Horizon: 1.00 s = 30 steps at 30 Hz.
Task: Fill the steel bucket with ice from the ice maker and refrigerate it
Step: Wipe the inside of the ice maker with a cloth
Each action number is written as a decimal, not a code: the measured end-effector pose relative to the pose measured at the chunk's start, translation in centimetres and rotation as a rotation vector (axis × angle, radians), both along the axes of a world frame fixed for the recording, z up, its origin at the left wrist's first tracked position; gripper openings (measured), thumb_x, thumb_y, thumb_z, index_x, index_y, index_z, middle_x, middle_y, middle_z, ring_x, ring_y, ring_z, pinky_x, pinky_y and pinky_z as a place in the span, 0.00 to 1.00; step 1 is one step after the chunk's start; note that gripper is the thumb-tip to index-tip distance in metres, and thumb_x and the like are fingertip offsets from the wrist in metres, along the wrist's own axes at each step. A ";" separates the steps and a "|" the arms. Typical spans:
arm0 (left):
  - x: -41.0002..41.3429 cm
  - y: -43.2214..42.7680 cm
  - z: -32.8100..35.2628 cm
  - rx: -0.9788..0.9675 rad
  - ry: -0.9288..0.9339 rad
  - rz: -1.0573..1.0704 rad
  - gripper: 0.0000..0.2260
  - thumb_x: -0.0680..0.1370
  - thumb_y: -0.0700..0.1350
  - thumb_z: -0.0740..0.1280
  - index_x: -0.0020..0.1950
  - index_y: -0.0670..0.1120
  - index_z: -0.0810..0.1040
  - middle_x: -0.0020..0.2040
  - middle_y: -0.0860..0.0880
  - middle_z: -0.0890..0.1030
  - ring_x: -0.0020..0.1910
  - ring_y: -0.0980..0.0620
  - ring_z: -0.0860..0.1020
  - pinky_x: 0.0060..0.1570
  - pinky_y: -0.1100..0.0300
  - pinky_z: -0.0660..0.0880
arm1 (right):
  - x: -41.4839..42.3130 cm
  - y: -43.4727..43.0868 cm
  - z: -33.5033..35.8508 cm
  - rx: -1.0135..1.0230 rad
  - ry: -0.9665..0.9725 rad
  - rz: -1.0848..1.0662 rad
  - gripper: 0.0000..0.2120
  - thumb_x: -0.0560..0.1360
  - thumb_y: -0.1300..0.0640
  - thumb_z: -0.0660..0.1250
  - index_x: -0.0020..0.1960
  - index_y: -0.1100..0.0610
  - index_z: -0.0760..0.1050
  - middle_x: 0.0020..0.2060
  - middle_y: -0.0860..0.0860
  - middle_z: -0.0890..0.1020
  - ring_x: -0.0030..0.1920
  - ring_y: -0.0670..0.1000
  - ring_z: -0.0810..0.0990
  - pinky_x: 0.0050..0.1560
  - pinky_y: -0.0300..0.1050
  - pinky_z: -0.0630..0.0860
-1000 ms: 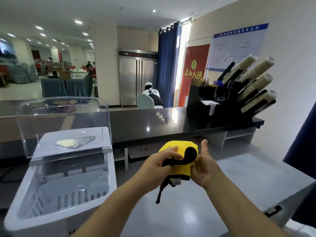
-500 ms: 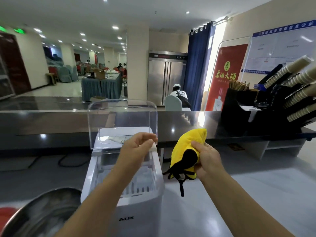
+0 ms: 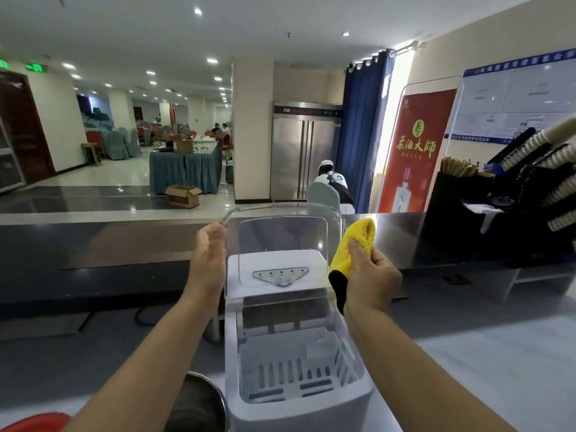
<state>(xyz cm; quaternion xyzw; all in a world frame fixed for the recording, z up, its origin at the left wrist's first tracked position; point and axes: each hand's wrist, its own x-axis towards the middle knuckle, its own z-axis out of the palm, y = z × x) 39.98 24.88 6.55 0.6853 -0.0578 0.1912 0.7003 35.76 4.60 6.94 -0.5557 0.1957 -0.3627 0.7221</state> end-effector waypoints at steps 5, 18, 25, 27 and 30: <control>2.2 0.3 0.1 -0.045 -0.004 -0.228 0.34 0.74 0.66 0.46 0.70 0.45 0.67 0.66 0.48 0.74 0.65 0.51 0.72 0.63 0.56 0.68 | 2.1 3.4 -0.1 -0.023 0.015 -0.122 0.10 0.71 0.46 0.69 0.36 0.51 0.80 0.28 0.44 0.79 0.37 0.50 0.78 0.44 0.52 0.79; 4.1 1.7 -1.4 -0.133 0.054 -0.638 0.33 0.75 0.65 0.43 0.64 0.47 0.74 0.55 0.45 0.83 0.55 0.47 0.81 0.48 0.58 0.79 | 5.8 10.0 -1.2 -0.558 0.216 -0.466 0.15 0.76 0.54 0.67 0.60 0.58 0.79 0.67 0.58 0.72 0.73 0.60 0.59 0.72 0.59 0.51; 4.6 2.0 -2.1 -0.134 0.079 -0.684 0.33 0.75 0.66 0.44 0.65 0.48 0.73 0.58 0.46 0.82 0.58 0.48 0.80 0.53 0.56 0.76 | 6.7 12.2 0.5 -0.587 0.233 -0.413 0.16 0.78 0.50 0.64 0.63 0.54 0.77 0.70 0.55 0.68 0.74 0.58 0.56 0.72 0.56 0.49; 4.5 2.0 -2.1 -0.138 0.086 -0.691 0.32 0.75 0.65 0.44 0.65 0.48 0.73 0.58 0.46 0.82 0.58 0.48 0.80 0.54 0.56 0.77 | 6.5 12.7 0.3 -0.662 0.242 -0.377 0.17 0.78 0.49 0.61 0.65 0.52 0.76 0.72 0.54 0.66 0.74 0.57 0.55 0.73 0.56 0.49; 4.3 2.0 -1.9 -0.149 0.086 -0.690 0.32 0.75 0.65 0.44 0.65 0.48 0.73 0.58 0.45 0.82 0.57 0.47 0.80 0.56 0.51 0.76 | 6.1 13.4 -0.4 -0.793 0.243 -0.351 0.17 0.77 0.48 0.62 0.65 0.50 0.75 0.71 0.54 0.66 0.74 0.57 0.57 0.71 0.57 0.52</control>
